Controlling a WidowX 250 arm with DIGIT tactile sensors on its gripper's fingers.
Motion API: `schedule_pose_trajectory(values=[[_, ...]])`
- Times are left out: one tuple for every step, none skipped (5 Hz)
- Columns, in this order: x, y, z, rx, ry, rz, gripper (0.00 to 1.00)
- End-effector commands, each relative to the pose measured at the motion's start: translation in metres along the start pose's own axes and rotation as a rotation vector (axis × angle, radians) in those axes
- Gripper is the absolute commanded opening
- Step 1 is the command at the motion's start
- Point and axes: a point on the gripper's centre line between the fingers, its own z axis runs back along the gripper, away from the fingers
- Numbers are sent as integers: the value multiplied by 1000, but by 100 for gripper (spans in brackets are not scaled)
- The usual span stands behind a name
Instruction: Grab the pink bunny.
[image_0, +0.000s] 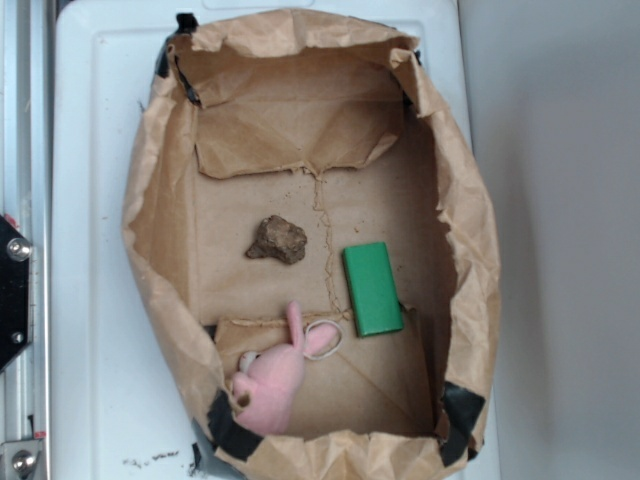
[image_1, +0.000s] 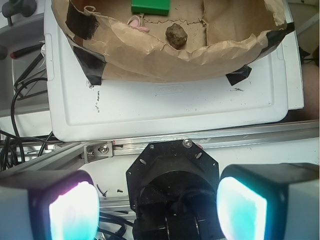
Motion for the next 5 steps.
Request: schedule_pose_trajectory(values=[[0, 0, 0, 0, 0, 0, 100], [38, 0, -8, 12, -47, -28, 100], [61, 6, -8, 49, -30, -49, 100], [82, 11, -18, 38, -16, -67, 100], [101, 10, -43, 49, -12, -136, 100]])
